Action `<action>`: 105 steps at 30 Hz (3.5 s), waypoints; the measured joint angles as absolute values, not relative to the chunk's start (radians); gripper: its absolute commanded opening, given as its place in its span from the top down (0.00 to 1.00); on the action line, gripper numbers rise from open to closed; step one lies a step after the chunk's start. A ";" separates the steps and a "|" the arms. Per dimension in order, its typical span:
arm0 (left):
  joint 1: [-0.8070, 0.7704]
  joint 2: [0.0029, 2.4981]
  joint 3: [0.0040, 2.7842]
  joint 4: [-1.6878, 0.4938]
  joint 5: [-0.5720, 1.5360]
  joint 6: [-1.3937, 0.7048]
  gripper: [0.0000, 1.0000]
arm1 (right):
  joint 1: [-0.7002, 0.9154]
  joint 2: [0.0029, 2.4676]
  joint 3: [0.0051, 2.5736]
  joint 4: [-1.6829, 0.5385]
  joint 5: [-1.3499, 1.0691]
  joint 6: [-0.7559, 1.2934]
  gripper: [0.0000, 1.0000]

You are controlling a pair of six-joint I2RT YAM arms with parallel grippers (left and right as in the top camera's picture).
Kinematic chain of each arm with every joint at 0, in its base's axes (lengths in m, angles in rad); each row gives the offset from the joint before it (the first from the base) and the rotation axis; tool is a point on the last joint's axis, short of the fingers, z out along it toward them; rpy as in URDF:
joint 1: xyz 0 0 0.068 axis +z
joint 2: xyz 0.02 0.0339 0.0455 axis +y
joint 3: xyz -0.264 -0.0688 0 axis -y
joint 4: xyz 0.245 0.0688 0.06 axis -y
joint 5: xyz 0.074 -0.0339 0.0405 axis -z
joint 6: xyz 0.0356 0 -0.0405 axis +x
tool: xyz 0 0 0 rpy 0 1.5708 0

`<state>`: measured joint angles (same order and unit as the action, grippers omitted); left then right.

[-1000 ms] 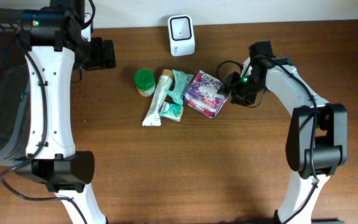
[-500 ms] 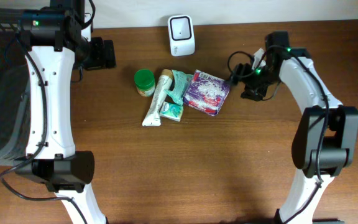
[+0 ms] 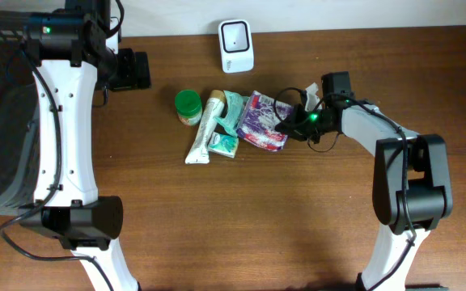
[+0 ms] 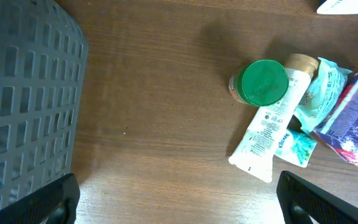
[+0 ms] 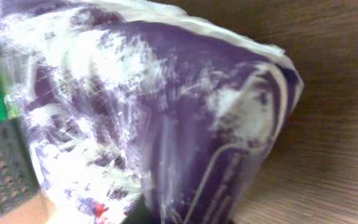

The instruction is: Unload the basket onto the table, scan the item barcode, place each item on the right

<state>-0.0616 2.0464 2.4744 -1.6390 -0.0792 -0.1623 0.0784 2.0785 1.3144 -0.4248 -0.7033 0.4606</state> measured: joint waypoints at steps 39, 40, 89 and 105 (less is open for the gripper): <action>-0.062 2.046 2.474 -1.639 -0.079 -0.162 0.01 | 0.352 1.644 1.444 -0.466 -0.313 0.202 0.96; -0.062 2.046 2.474 -1.639 -0.079 -0.162 0.01 | 0.352 1.644 1.444 -0.467 -0.313 0.202 0.96; -0.062 2.046 2.474 -1.639 -0.079 -0.162 0.01 | 0.305 1.939 1.818 -1.182 0.149 0.316 0.01; -0.062 2.046 2.474 -1.639 -0.079 -0.162 0.01 | 0.021 1.948 1.172 -0.481 -0.680 0.220 0.14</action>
